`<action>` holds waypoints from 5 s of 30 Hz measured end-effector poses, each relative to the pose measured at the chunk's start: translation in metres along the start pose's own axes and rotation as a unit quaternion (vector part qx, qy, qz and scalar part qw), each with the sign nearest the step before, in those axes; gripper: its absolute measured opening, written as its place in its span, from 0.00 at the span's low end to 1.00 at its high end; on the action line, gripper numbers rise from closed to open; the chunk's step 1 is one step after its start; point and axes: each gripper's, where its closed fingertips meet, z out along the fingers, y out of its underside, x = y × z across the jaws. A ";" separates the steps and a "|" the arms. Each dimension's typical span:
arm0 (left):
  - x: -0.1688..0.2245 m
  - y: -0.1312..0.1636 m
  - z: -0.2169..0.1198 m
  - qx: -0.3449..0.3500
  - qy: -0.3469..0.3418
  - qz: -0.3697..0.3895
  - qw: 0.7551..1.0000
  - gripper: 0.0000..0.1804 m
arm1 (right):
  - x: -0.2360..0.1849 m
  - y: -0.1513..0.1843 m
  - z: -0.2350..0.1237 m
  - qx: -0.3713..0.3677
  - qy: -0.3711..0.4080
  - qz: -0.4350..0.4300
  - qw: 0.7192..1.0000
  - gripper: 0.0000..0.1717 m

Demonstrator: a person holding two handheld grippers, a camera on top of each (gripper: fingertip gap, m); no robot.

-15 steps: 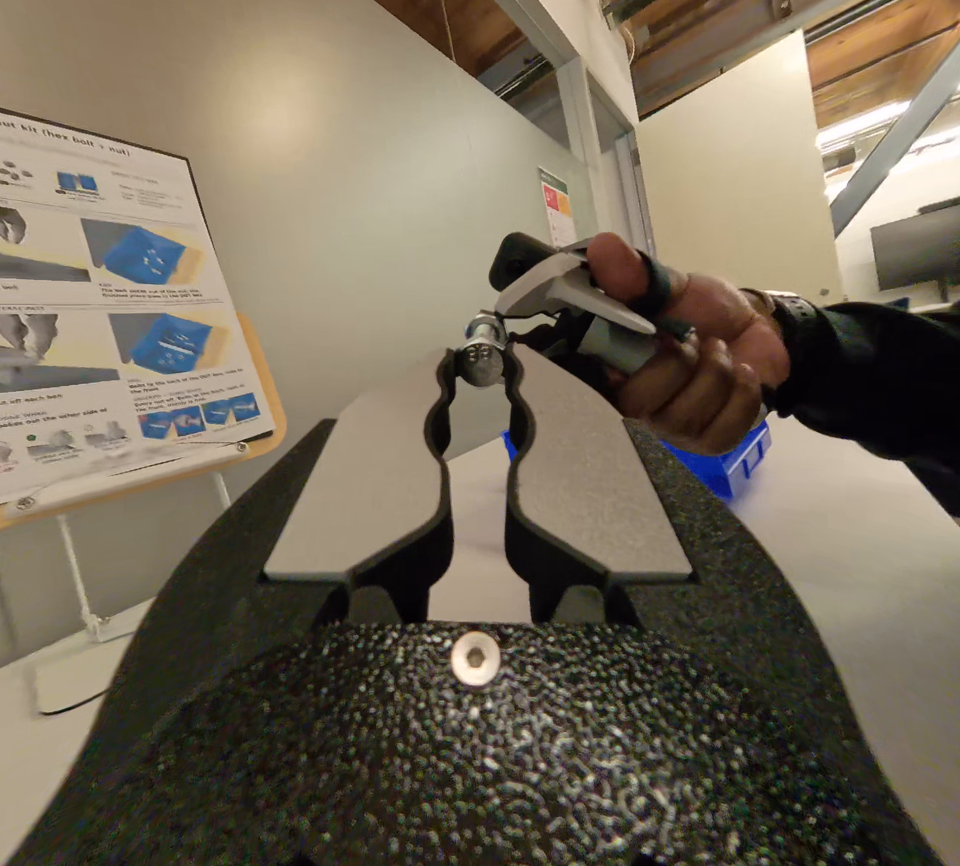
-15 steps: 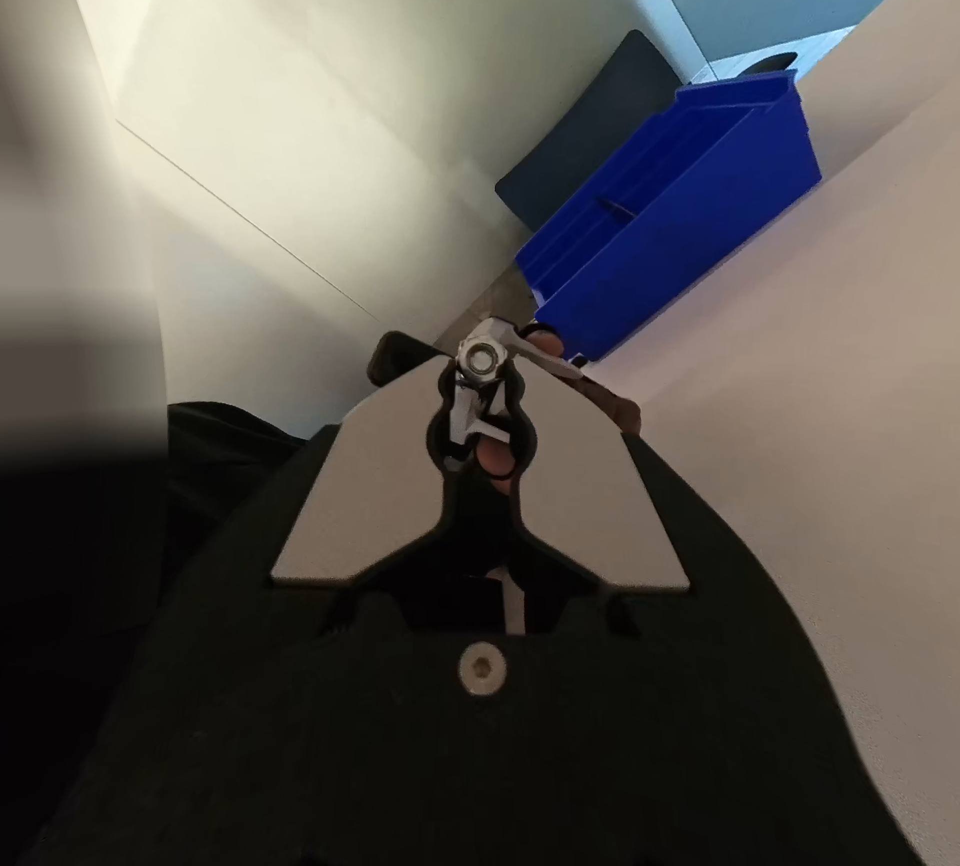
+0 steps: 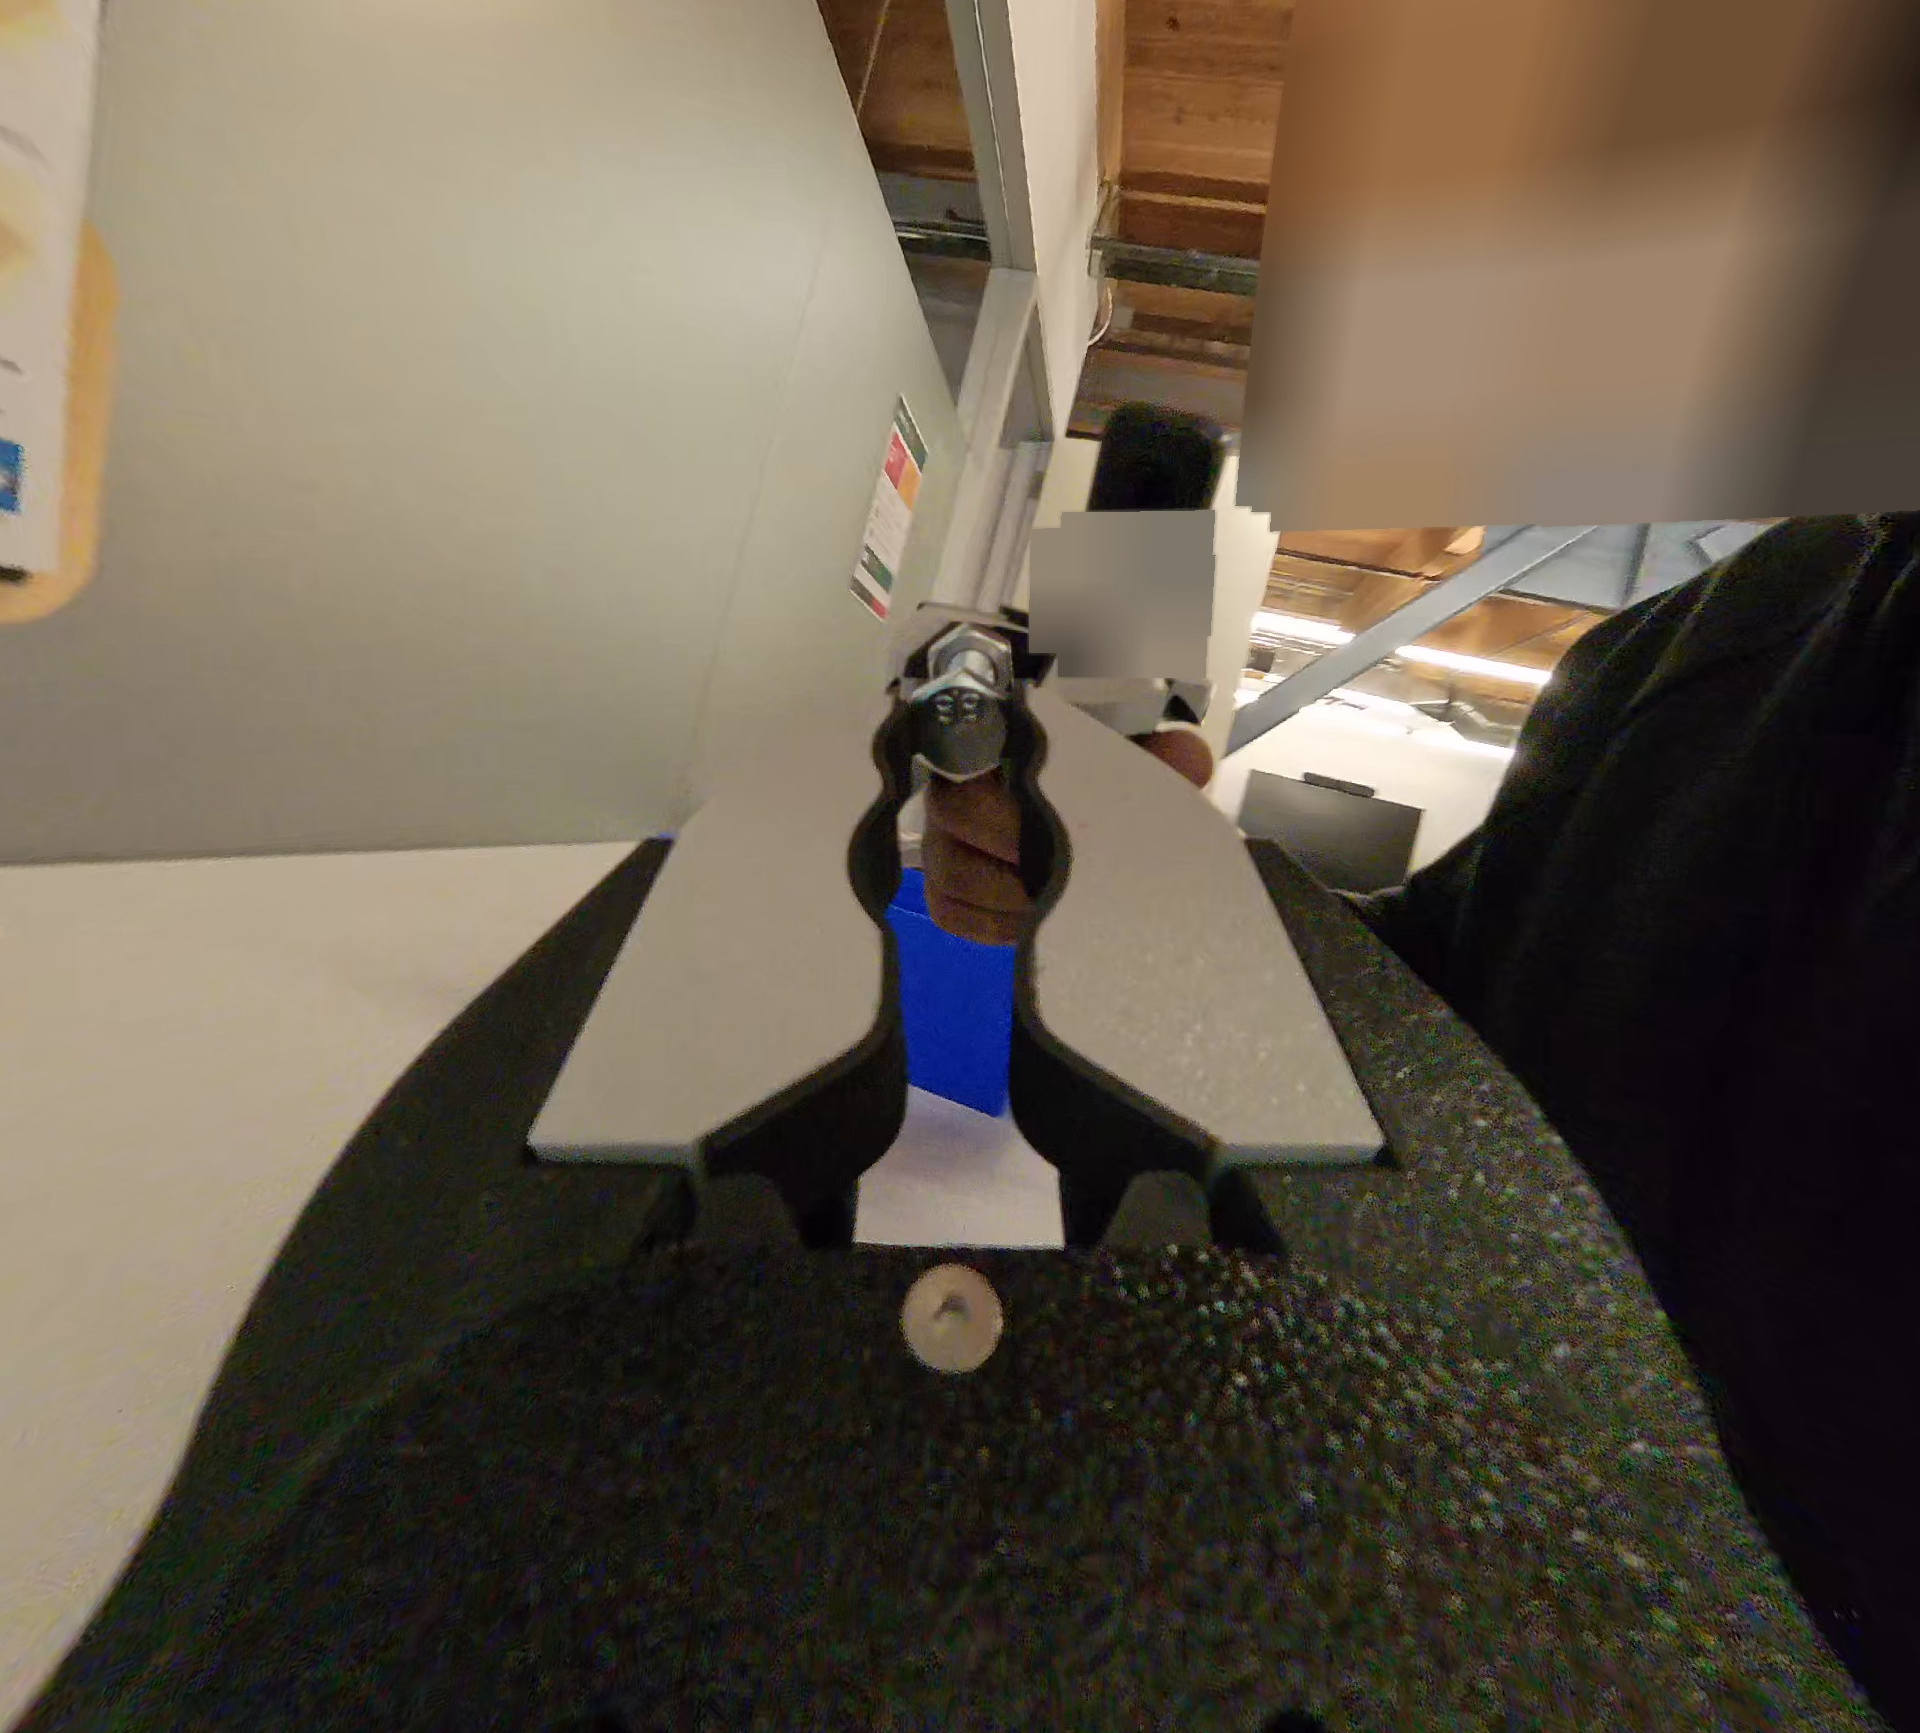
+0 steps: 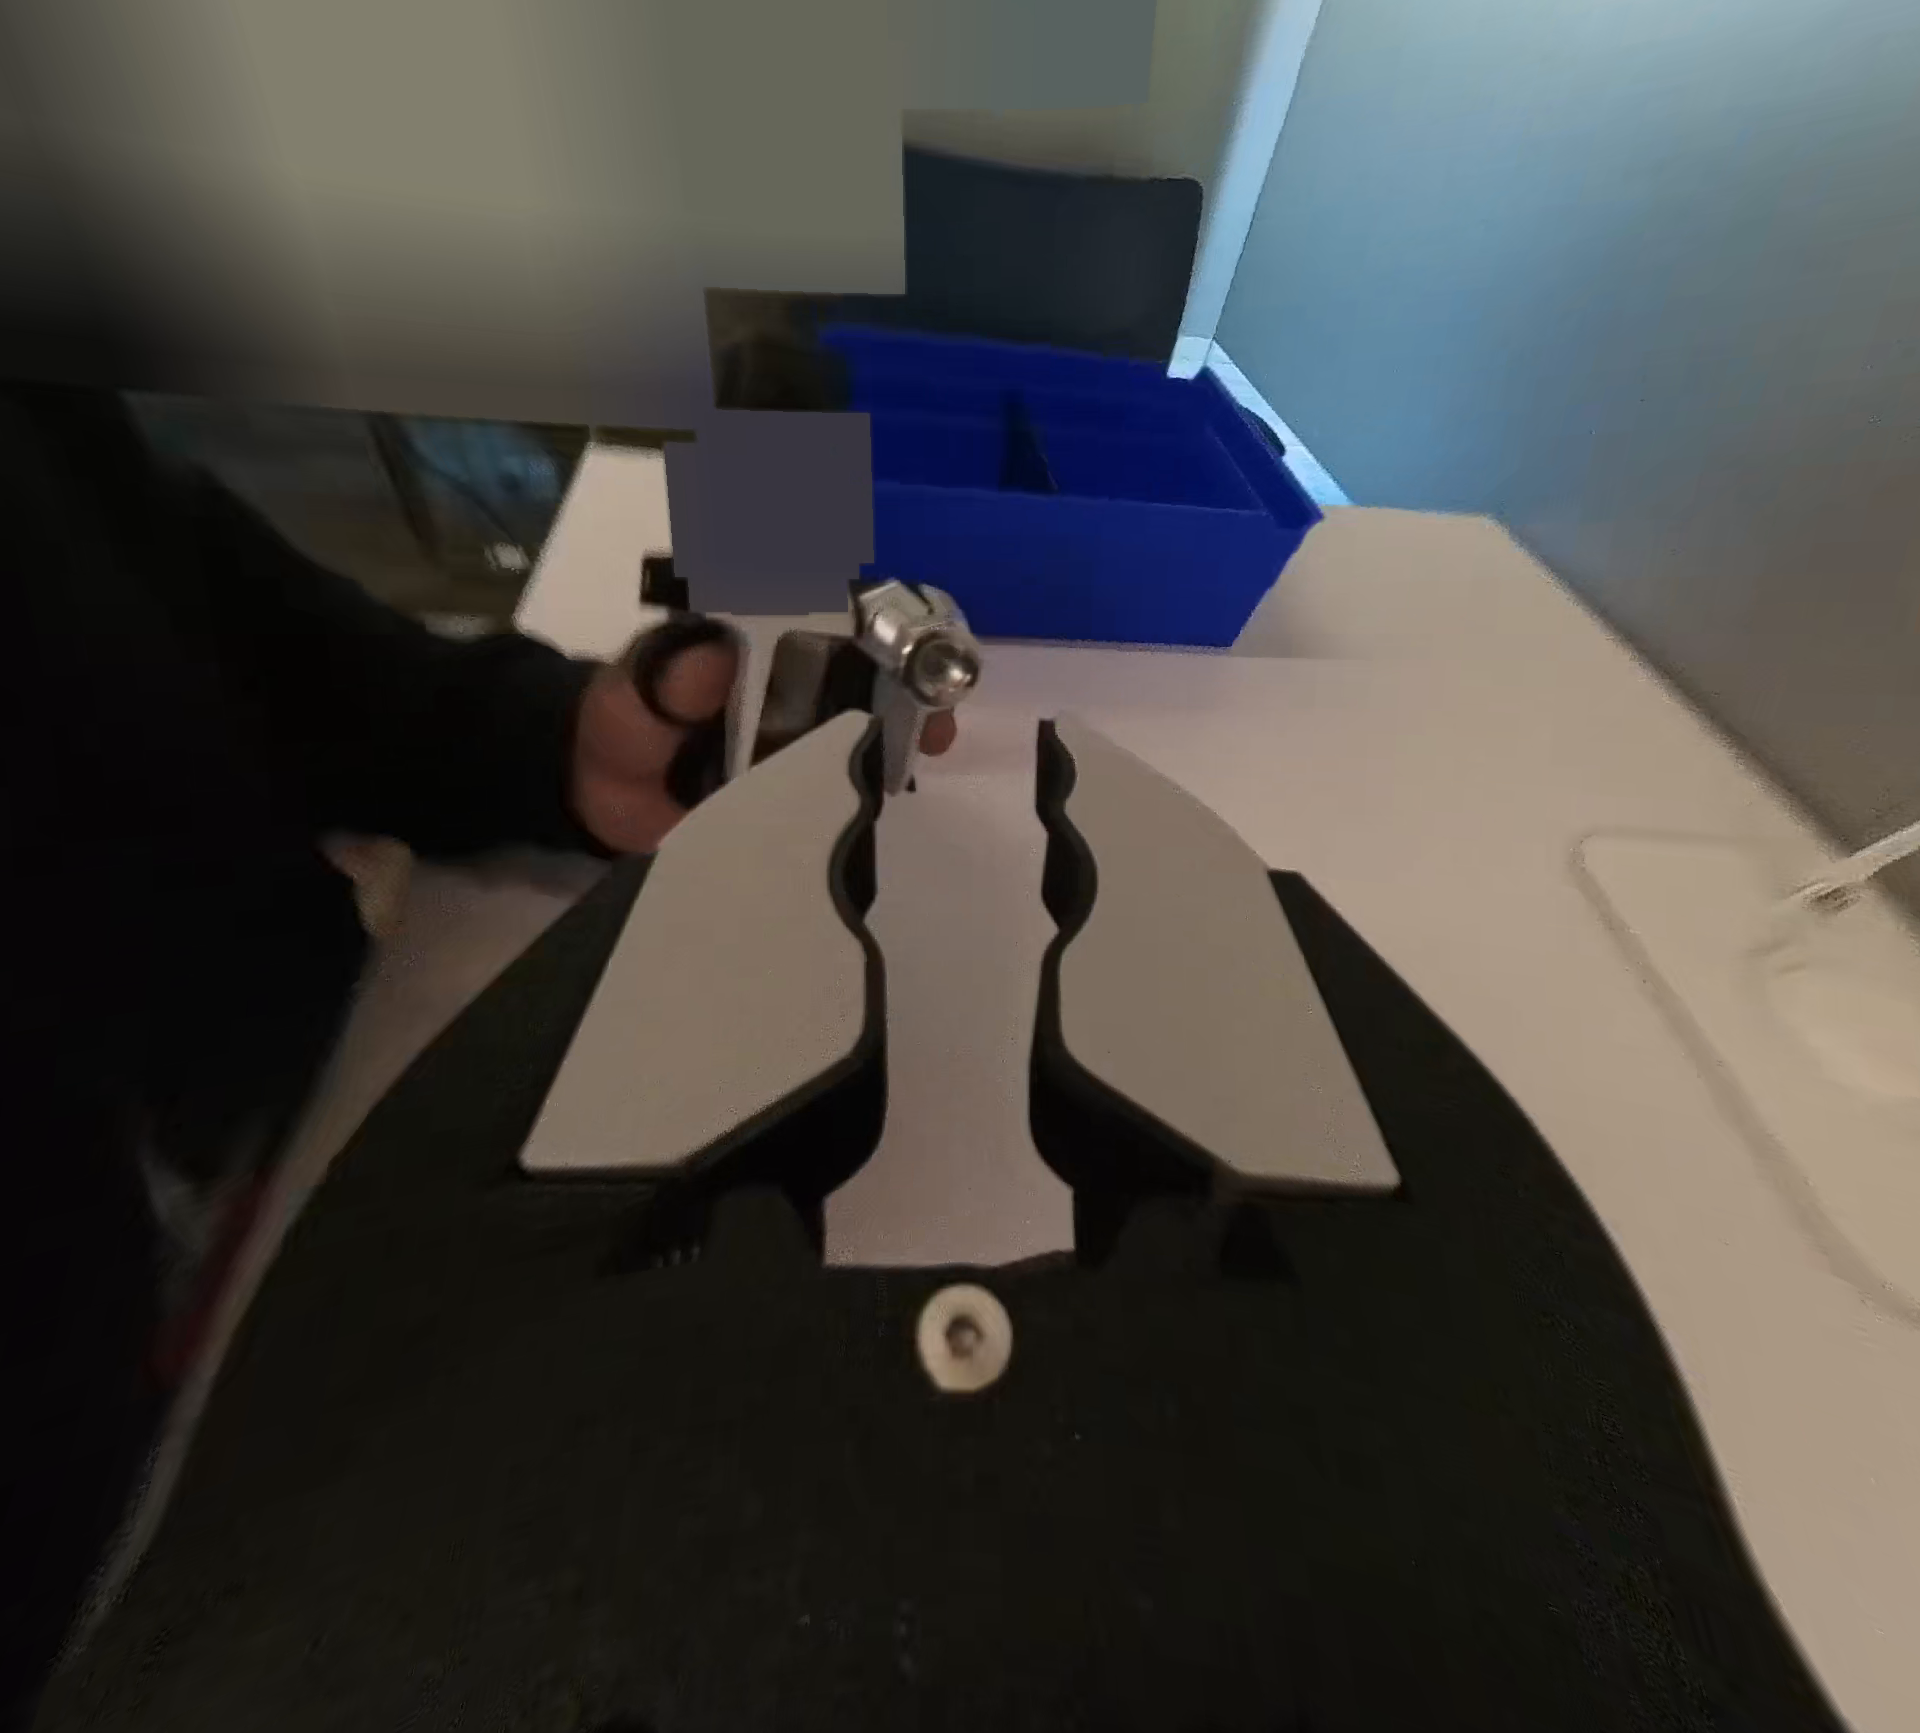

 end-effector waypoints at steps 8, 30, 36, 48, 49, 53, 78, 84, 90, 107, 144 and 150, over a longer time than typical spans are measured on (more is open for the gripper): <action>0.003 0.017 0.001 -0.050 0.035 -0.096 0.993 0.09 | -0.010 0.004 -0.001 -0.018 -0.015 -0.170 0.985 0.14; -0.007 0.026 0.003 -0.101 0.027 -0.053 0.993 0.09 | 0.002 0.030 -0.007 -0.008 -0.040 0.116 0.992 0.21; -0.008 0.035 0.005 -0.102 0.031 -0.144 0.984 0.09 | -0.003 0.036 -0.004 -0.048 0.045 -0.176 0.982 0.22; 0.001 0.055 0.001 -0.184 0.040 0.002 0.982 0.09 | -0.012 0.048 -0.001 -0.051 -0.125 0.343 0.930 0.11; 0.001 0.052 0.002 -0.175 0.038 -0.005 0.984 0.09 | -0.011 0.047 -0.001 -0.034 -0.130 0.342 0.930 0.11; -0.009 0.045 0.003 -0.142 0.020 -0.088 0.986 0.09 | 0.004 0.048 -0.004 -0.025 -0.017 0.101 0.994 0.21; -0.013 0.056 0.000 -0.179 0.022 -0.120 0.976 0.09 | 0.002 0.060 -0.004 -0.054 0.047 -0.144 0.987 0.26; -0.007 0.073 0.002 -0.222 0.036 -0.155 0.962 0.09 | -0.001 0.063 0.000 -0.077 0.072 -0.226 0.968 0.11; 0.003 0.083 -0.004 -0.269 0.061 0.002 0.961 0.10 | -0.018 0.069 -0.003 -0.085 -0.124 0.291 0.945 0.10; -0.003 0.087 -0.004 -0.261 0.055 -0.067 0.961 0.10 | -0.014 0.080 -0.004 -0.098 -0.027 0.064 0.993 0.11; -0.007 0.084 -0.006 -0.239 0.068 -0.101 0.963 0.09 | -0.011 0.078 -0.005 -0.058 0.025 -0.001 0.998 0.10; -0.001 0.086 -0.008 -0.253 0.072 0.003 0.965 0.09 | -0.018 0.076 -0.006 0.000 -0.132 0.397 0.908 0.11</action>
